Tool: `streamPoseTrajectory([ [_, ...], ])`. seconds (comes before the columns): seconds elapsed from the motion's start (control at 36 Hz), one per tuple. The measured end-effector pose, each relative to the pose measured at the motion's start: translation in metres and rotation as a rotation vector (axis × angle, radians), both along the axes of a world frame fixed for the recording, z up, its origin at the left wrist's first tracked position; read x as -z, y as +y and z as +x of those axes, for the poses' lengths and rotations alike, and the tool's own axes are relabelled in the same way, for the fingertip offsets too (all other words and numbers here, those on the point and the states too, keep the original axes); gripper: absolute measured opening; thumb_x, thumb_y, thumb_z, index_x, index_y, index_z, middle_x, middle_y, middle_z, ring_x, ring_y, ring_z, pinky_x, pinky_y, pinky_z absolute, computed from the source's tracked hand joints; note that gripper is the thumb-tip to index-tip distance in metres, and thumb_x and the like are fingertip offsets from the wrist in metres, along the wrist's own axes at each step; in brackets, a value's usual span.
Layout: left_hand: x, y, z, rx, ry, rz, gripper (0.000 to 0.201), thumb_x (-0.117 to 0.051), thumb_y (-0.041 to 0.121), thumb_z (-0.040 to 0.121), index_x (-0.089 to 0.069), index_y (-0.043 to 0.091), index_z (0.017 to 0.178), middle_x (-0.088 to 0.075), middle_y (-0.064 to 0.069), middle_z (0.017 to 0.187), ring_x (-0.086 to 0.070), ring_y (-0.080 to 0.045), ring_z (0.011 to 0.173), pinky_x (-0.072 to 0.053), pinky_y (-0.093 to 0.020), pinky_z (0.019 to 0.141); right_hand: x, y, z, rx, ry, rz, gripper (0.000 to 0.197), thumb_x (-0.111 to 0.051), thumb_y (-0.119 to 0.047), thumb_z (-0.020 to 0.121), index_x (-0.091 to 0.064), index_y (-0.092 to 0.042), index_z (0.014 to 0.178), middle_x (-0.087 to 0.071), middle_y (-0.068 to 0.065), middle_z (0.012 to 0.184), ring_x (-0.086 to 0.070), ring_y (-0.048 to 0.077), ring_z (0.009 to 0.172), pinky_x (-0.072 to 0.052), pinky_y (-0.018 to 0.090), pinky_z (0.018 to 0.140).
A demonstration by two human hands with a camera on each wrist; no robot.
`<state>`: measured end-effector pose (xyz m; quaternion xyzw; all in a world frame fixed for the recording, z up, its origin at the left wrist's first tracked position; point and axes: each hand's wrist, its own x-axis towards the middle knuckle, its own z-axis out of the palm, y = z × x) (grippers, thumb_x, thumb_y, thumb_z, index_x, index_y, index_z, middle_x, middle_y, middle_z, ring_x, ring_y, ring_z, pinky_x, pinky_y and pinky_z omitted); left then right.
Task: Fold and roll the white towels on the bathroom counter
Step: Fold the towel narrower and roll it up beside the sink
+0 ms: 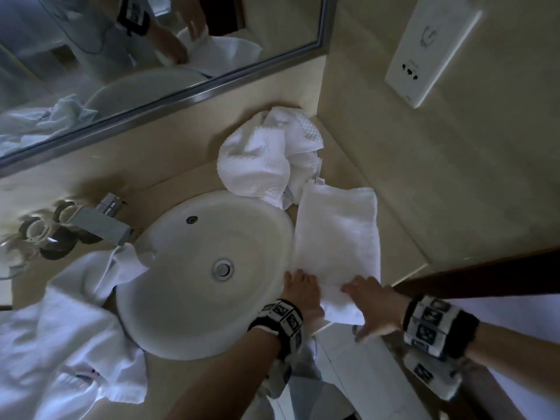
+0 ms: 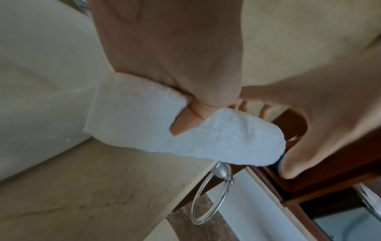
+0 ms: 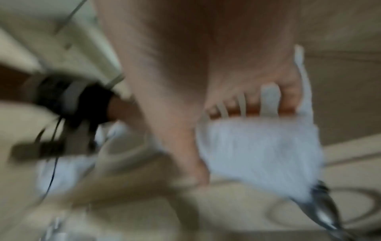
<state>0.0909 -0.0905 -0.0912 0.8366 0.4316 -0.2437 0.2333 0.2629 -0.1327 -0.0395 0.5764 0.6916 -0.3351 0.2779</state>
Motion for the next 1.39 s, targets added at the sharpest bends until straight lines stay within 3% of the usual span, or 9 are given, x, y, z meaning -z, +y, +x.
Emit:
streamPoseTrajectory([
  [0.08,-0.001,0.004,0.003,-0.014,0.028,-0.034,0.052,-0.055,0.024,0.079,-0.043,0.001,0.125,-0.045,-0.016,0.128,-0.031,-0.03,0.124,-0.02,-0.048,0.106,0.032,-0.037,-0.004,-0.083,-0.161,0.247,0.088,-0.085,-0.032,0.038,-0.047,-0.01,0.114,-0.057,0.009,0.097,-0.056,0.029,0.077,-0.048,0.039,0.053],
  [0.25,-0.009,0.018,0.008,0.0,0.029,-0.023,0.046,-0.048,0.026,0.084,-0.048,0.008,0.127,-0.04,-0.013,0.131,-0.031,-0.029,0.126,-0.024,-0.049,0.104,0.046,0.0,-0.001,-0.12,-0.085,0.384,0.052,-0.08,-0.01,0.037,-0.06,-0.009,0.085,-0.058,0.007,0.069,-0.056,0.025,0.054,-0.043,0.031,0.04],
  [0.36,-0.024,0.018,0.006,0.253,-0.134,0.141,0.052,-0.059,0.021,0.067,-0.047,0.007,0.116,-0.048,-0.012,0.114,-0.045,-0.03,0.107,-0.033,-0.045,0.093,0.039,0.012,0.001,-0.023,-0.024,0.297,0.043,-0.055,-0.009,0.082,-0.047,-0.006,0.124,-0.055,0.013,0.115,-0.057,0.031,0.1,-0.049,0.039,0.08],
  [0.5,-0.013,-0.002,-0.007,0.525,-0.025,0.316,0.081,-0.059,0.036,0.061,-0.044,-0.004,0.13,-0.052,-0.018,0.111,-0.051,-0.031,0.093,-0.044,-0.049,0.084,0.038,0.023,0.005,0.104,0.056,0.19,0.039,-0.04,-0.01,0.092,-0.041,-0.008,0.131,-0.048,0.01,0.132,-0.049,0.028,0.119,-0.042,0.038,0.098],
  [0.67,-0.016,0.012,0.01,0.477,0.053,0.291,0.054,-0.058,0.025,0.069,-0.054,0.002,0.118,-0.06,-0.01,0.102,-0.056,-0.027,0.092,-0.044,-0.04,0.084,0.032,0.039,0.004,0.211,0.066,0.148,0.039,-0.041,-0.013,0.092,-0.047,-0.014,0.13,-0.055,0.008,0.128,-0.051,0.029,0.121,-0.043,0.04,0.099],
  [0.81,-0.01,0.042,0.031,0.347,0.013,0.198,0.047,-0.056,0.023,0.079,-0.048,0.003,0.121,-0.058,-0.015,0.117,-0.049,-0.031,0.112,-0.026,-0.047,0.103,0.034,0.014,0.001,0.229,0.062,0.652,0.053,-0.039,-0.019,0.066,-0.047,-0.016,0.118,-0.062,0.006,0.101,-0.065,0.029,0.087,-0.053,0.036,0.071],
  [0.94,-0.008,0.059,0.039,0.399,0.046,0.14,0.038,-0.047,0.022,0.084,-0.051,0.009,0.119,-0.06,-0.01,0.117,-0.046,-0.028,0.115,-0.024,-0.048,0.102,0.047,-0.02,-0.013,0.096,-0.107,0.501,0.111,-0.073,-0.025,0.029,-0.047,-0.004,0.135,-0.057,0.018,0.125,-0.057,0.037,0.113,-0.041,0.063,0.094],
  [1.25,-0.003,0.02,0.008,0.421,-0.117,0.387,0.088,-0.065,0.031,0.063,-0.033,0.0,0.139,-0.042,-0.02,0.132,-0.042,-0.035,0.119,-0.034,-0.056,0.1,0.054,0.037,0.004,0.133,-0.163,0.468,0.065,-0.062,-0.029,0.058,-0.05,-0.015,0.12,-0.059,0.004,0.106,-0.058,0.026,0.096,-0.048,0.039,0.078],
  [1.39,0.003,0.03,0.019,0.361,-0.012,0.472,0.051,-0.036,0.015,0.085,-0.044,0.003,0.134,-0.057,-0.019,0.113,-0.052,-0.034,0.101,-0.046,-0.051,0.09,0.045,0.054,0.012,0.139,-0.063,0.384,0.062,-0.06,-0.031,0.07,-0.039,-0.019,0.127,-0.052,0.002,0.12,-0.051,0.023,0.11,-0.042,0.039,0.091],
])
